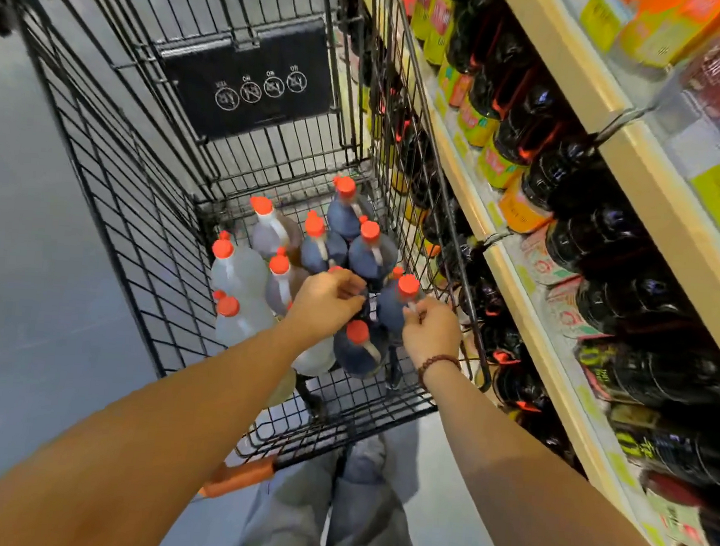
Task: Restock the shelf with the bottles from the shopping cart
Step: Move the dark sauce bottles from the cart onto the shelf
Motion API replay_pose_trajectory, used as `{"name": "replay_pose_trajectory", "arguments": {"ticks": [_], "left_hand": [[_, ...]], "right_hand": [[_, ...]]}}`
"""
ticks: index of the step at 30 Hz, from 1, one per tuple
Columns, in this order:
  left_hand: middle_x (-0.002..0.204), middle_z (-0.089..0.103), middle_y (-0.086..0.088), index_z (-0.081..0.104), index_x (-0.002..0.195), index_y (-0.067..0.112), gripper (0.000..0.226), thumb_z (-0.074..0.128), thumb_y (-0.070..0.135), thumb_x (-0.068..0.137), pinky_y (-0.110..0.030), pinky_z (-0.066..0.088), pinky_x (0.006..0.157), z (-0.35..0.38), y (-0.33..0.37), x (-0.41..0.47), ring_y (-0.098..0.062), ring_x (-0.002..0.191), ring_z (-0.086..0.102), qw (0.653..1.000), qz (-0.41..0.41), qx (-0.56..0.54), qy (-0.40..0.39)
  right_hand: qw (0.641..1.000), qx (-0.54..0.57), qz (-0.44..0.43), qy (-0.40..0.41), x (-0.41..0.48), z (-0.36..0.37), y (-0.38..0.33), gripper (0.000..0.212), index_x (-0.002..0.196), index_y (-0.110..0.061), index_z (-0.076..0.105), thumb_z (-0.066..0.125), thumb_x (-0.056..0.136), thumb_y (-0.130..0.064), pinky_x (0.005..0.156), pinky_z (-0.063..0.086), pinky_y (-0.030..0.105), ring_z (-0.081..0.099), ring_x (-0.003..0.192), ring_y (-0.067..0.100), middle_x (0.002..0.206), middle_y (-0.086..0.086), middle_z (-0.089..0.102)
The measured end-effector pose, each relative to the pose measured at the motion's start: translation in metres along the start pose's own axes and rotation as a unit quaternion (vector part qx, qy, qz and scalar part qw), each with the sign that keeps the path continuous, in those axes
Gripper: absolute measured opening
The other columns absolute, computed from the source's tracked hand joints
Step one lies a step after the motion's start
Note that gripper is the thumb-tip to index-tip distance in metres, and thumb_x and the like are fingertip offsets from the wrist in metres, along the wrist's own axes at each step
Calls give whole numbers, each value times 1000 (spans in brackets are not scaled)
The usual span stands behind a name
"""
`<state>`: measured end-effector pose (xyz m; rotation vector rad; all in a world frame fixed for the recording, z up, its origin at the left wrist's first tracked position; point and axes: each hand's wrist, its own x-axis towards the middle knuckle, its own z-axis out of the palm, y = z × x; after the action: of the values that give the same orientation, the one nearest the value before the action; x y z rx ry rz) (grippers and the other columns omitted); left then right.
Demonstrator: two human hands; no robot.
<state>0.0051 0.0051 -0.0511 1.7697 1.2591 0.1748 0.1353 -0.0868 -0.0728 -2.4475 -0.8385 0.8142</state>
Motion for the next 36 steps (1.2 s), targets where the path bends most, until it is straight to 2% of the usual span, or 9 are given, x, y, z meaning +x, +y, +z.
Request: {"name": "replay_pose_trajectory", "arguments": {"ticks": [4,9,12,15,19,22,26,29,36], "left_hand": [[103,69,-9,66,105,8,21,60,8,85,-36,53,84,-9,6,-6,-22,92,64,1000,-8,8,-20],[109,66,-9,63,112,5,25,61,10,88,-30,48,89,-24,35,-19,-19,100,60,999,13,-41,-33],[112,63,-11,59,117,2,29,60,8,89,-27,44,90,-39,64,-27,-19,103,58,995,59,-59,-58],[116,60,-15,54,123,2,36,62,8,88,-31,45,96,-57,95,-34,-19,104,56,989,83,-95,-77],[114,61,-13,56,123,6,36,63,15,88,-28,49,86,-81,137,-49,-15,100,57,979,128,-128,-94],[100,62,0,58,119,12,30,60,20,90,-21,46,71,-97,170,-64,-1,87,59,966,157,-166,-118],[115,63,11,58,113,31,33,58,49,85,-39,44,90,-115,208,-82,-10,117,53,957,169,-155,-177],[121,62,12,63,108,37,44,61,65,75,-55,38,102,-122,236,-98,-13,119,52,945,184,-161,-218],[114,65,4,62,111,27,40,53,57,85,-44,47,95,-114,282,-127,-17,107,59,918,254,-166,-255]], "right_hand": [[997,37,-52,49,-16,-17,-5,11,85,-10,59,53,91,-17,69,38,31,46,79,20,87,2,52],[976,114,-164,85,-36,-56,-22,18,73,0,52,52,89,-8,65,37,35,47,74,27,75,12,52],[964,145,-193,113,-51,-90,-43,18,76,0,52,52,91,-10,58,31,19,42,71,20,73,1,46],[952,153,-224,145,-61,-125,-66,23,80,0,54,50,93,-18,62,33,27,46,72,21,77,8,51],[948,129,-223,185,-74,-177,-91,29,68,-21,48,45,95,-30,61,31,32,44,64,12,69,-6,47],[931,134,-254,227,-87,-215,-107,26,71,-20,47,46,95,-29,62,35,35,48,68,19,68,-4,47],[902,137,-287,293,-107,-261,-120,33,65,-15,46,45,95,-27,60,32,37,43,67,19,63,3,45],[881,157,-292,337,-121,-291,-126,33,62,-19,43,47,95,-25,64,38,37,44,67,17,65,4,48],[872,176,-270,368,-159,-342,-119,34,61,-25,45,44,93,-36,66,46,41,50,66,18,62,-3,51]]}}
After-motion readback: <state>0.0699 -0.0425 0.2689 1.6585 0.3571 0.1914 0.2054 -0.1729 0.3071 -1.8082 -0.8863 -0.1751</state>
